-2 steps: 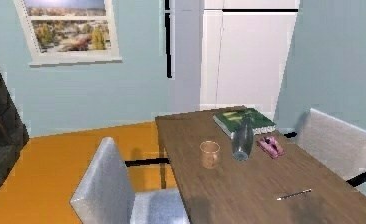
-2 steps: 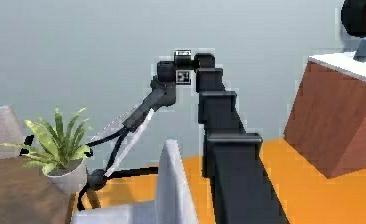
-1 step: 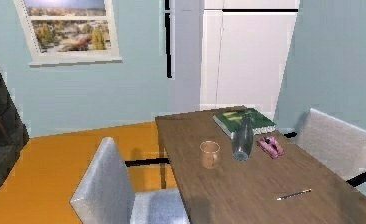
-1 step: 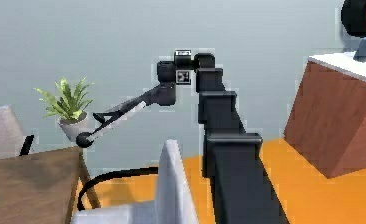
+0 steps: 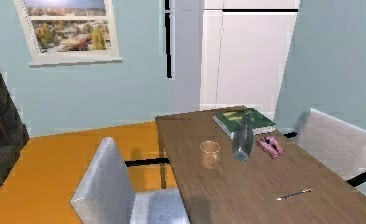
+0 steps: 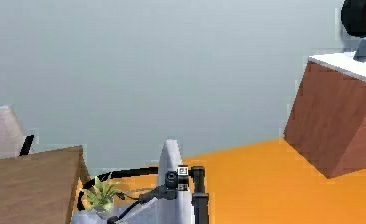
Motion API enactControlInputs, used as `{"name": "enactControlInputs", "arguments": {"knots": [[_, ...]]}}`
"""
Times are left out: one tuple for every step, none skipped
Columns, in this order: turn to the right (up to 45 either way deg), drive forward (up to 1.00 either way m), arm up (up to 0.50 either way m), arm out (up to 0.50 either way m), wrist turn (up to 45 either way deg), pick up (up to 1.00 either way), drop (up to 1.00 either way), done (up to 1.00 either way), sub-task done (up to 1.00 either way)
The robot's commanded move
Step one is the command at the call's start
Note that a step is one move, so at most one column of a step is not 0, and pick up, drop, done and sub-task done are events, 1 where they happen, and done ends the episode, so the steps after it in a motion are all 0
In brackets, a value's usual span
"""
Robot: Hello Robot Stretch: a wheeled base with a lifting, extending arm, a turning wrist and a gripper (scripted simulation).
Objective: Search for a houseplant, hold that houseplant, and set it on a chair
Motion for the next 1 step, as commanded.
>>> {"name": "enactControlInputs", "arguments": {"knots": [[0.0,0.00,-0.32,0.00,0.0,0.00,0.00,0.00,0.00]]}}
